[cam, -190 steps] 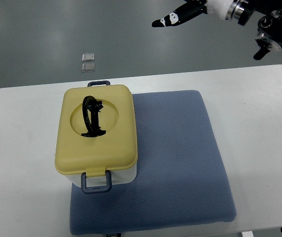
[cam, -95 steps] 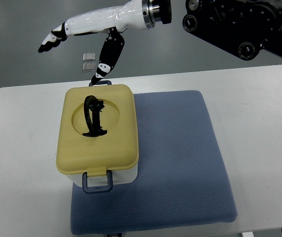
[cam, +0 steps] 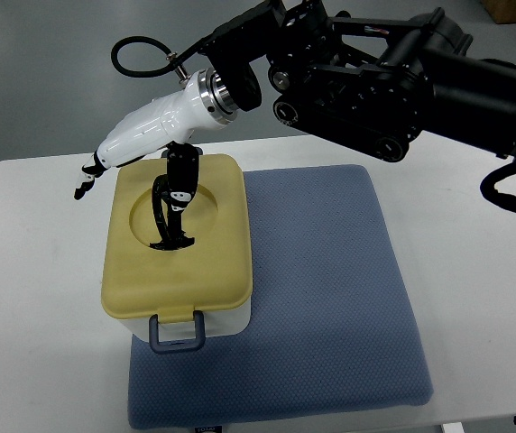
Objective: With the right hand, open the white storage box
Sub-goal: 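Close the right hand fingers around the black handle on the yellow lid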
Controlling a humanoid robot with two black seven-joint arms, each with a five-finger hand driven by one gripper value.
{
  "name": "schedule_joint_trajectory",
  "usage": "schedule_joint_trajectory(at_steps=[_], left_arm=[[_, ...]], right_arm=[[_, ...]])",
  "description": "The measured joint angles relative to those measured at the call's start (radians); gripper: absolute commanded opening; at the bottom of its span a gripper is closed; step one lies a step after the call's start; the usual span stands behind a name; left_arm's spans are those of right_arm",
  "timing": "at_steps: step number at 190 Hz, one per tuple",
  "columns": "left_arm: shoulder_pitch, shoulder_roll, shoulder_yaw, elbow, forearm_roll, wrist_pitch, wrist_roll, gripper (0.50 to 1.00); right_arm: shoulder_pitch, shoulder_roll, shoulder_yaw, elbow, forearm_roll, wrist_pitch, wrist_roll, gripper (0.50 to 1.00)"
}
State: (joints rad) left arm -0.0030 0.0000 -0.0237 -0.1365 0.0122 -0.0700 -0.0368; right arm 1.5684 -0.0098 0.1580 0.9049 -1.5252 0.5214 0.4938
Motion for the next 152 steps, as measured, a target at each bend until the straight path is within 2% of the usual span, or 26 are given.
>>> schedule_joint_trajectory(at_steps=[26,48,83,120,145,152], left_arm=[[0.0,0.0,0.0,0.0,0.0,0.0,0.0,1.0],[0.0,0.0,0.0,0.0,0.0,0.0,0.0,1.0],[0.0,0.0,0.0,0.0,0.0,0.0,0.0,1.0],[0.0,0.0,0.0,0.0,0.0,0.0,0.0,1.0],[0.0,0.0,0.0,0.001,0.0,0.0,0.0,1.0],[0.0,0.0,0.0,0.001,0.0,0.0,0.0,1.0]], right_arm=[[-0.009,0.0,-0.016,-0.006,-0.001,-0.011,-0.006,0.86],[-0.017,-0.003,-0.018,-0.01,-0.001,-0.019,-0.008,0.803],[-0.031,-0.004,-0.019,-0.011,-0.001,-0.038,-0.009,0.793],[-0.045,-0.005,-0.021,-0.019,-0.007,-0.045,-0.009,0.76],[-0.049,-0.01,-0.022,-0.025,-0.013,-0.047,-0.009,0.691],[-0.049,-0.012,-0.022,-0.025,-0.014,-0.047,-0.009,0.686]])
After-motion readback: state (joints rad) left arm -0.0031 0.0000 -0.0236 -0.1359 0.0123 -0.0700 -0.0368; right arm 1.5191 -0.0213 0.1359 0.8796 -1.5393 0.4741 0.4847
